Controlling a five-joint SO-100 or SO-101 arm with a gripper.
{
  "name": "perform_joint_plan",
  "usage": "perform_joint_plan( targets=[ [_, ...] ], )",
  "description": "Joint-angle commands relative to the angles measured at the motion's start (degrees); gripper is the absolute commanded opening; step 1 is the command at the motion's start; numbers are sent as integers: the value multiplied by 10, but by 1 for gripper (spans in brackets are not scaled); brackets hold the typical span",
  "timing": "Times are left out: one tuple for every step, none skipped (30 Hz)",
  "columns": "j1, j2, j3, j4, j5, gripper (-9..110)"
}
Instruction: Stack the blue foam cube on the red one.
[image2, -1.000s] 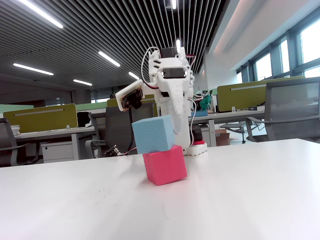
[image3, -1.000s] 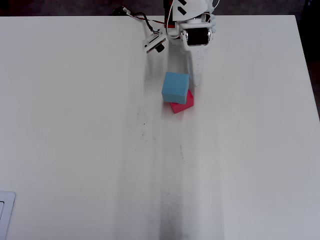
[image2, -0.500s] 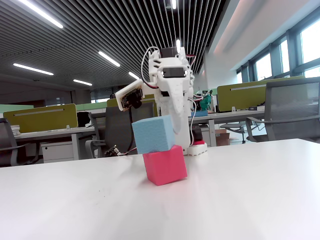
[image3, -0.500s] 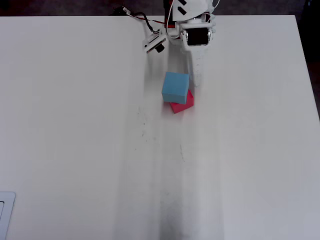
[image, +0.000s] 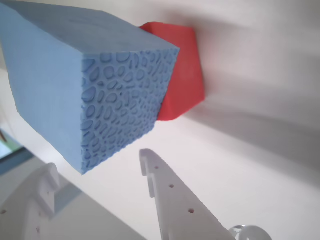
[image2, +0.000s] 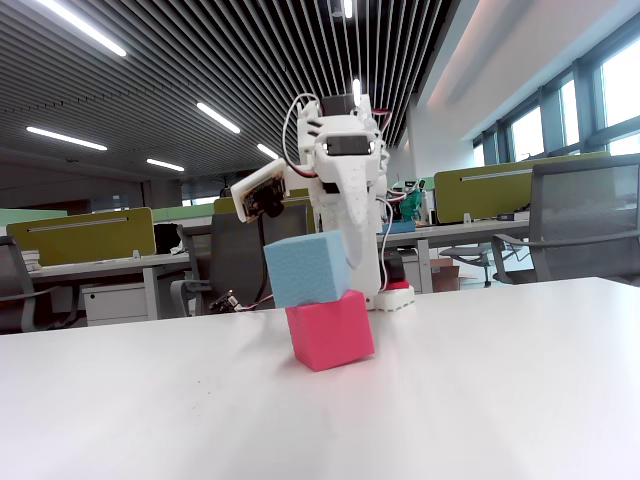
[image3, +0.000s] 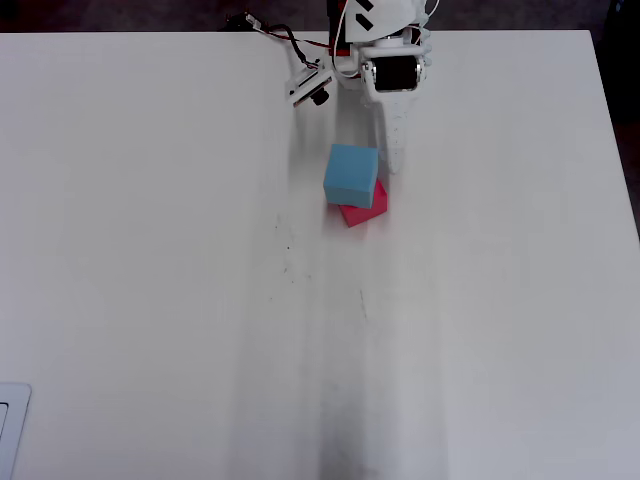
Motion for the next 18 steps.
perform_joint_plan(
  targets=[
    [-3, 4, -3, -11, 4, 22],
    [-3, 4, -3, -11, 4, 22],
    [-3, 4, -3, -11, 4, 22],
    [-3, 4, -3, -11, 4, 22],
    [-3, 4, -3, -11, 4, 22],
    [-3, 4, -3, -11, 4, 22],
    [-3, 4, -3, -11, 4, 22],
    [-3, 4, -3, -11, 4, 22],
    [-3, 4, -3, -11, 4, 23],
    [-3, 4, -3, -11, 4, 23],
    [-3, 4, -3, -11, 4, 23],
    [-3, 4, -2, -11, 4, 23],
    [-3, 4, -2, -11, 4, 23],
    [-3, 4, -2, -11, 4, 23],
    [-3, 4, -2, -11, 4, 23],
    [-3, 4, -2, -11, 4, 23],
    [-3, 4, -2, -12, 4, 24],
    [-3, 4, -2, -12, 4, 24]
  ],
)
